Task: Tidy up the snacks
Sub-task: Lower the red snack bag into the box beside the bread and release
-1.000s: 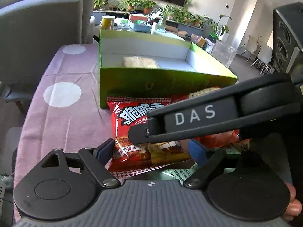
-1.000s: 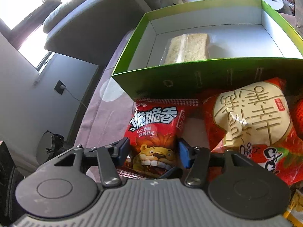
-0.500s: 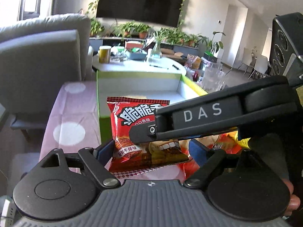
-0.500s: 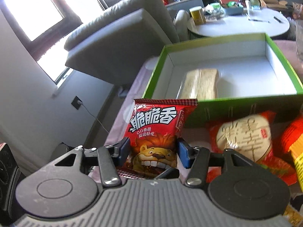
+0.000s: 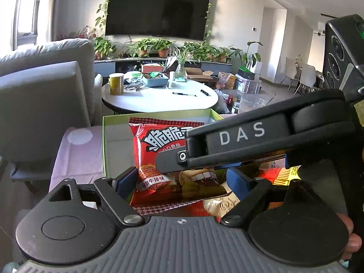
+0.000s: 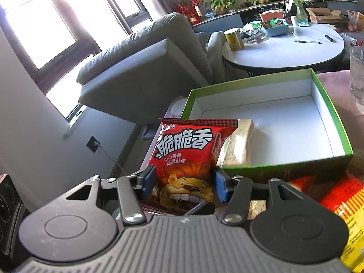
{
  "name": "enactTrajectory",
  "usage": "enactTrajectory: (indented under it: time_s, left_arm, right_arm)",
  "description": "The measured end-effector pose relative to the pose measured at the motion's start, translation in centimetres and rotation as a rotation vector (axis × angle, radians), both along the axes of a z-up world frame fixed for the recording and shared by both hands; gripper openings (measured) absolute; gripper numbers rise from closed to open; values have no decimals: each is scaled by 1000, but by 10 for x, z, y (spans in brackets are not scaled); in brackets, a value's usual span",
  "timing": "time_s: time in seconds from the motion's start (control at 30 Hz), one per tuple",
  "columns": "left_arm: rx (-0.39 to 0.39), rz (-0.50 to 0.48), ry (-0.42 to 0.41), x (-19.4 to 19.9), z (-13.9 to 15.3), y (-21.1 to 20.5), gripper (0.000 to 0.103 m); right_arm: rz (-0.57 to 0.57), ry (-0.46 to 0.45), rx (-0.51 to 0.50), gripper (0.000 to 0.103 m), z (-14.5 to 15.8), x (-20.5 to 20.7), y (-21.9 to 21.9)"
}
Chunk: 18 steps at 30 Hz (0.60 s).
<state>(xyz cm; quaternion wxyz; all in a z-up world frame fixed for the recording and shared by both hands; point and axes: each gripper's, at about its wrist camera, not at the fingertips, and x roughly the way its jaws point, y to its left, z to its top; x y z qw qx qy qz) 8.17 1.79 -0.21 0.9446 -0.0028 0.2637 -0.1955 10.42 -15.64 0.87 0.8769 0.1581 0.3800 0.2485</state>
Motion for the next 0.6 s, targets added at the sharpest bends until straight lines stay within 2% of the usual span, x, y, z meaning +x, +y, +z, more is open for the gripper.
enactTrajectory:
  time_s: [0.37, 0.6]
  left_arm:
    - [14, -8, 6, 30, 1, -12, 83]
    - [-2, -3, 39, 50, -7, -13, 83]
  right_arm:
    - [-20, 1, 6, 80, 3, 29, -7]
    - [-28, 34, 12, 80, -3, 51, -10]
